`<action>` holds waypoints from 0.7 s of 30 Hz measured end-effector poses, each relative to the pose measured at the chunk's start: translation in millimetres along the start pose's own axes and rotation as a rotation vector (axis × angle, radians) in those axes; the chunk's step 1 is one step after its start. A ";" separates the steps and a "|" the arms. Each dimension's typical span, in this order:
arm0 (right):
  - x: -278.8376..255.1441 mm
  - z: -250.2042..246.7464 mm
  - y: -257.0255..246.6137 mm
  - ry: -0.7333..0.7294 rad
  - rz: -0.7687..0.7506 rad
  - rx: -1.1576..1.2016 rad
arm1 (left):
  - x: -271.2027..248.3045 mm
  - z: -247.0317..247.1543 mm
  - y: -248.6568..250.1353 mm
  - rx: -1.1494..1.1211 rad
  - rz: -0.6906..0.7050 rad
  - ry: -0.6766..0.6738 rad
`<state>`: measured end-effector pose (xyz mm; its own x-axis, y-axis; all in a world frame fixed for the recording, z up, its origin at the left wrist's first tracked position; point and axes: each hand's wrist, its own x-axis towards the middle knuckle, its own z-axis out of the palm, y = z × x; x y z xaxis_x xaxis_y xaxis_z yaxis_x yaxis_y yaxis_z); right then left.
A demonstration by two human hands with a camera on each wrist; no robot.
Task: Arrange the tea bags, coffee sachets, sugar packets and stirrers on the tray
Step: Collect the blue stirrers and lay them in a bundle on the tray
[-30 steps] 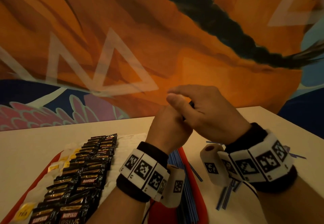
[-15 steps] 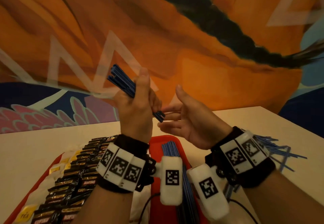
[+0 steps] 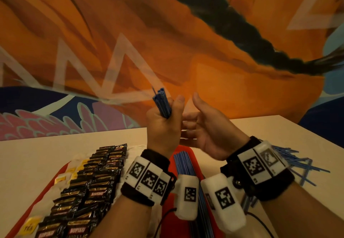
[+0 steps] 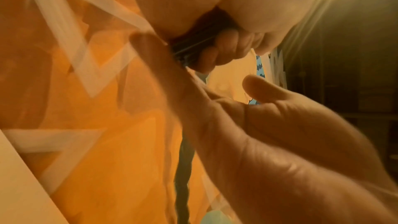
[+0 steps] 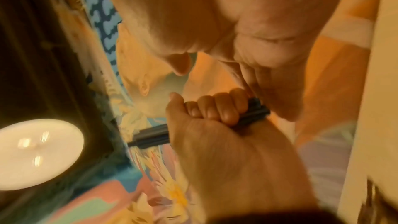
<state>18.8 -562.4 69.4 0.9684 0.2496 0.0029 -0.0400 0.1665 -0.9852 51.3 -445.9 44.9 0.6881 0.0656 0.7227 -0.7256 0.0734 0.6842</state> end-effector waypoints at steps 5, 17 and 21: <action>-21.1 -1.0 -22.1 0.410 -0.591 -0.556 | 5.6 -7.7 -10.5 0.439 0.104 -0.147; -38.0 1.5 -23.1 0.217 -0.491 -1.362 | 8.5 -9.0 12.8 1.095 0.147 -0.546; -43.3 14.3 -18.4 0.258 -0.295 -1.678 | 5.7 -5.6 15.2 1.064 0.036 -0.535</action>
<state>-25.9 -562.6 89.8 0.9134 0.2204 0.3422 0.2504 -0.9671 -0.0455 44.2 -438.9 58.8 0.7595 -0.3913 0.5197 -0.5607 -0.7988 0.2181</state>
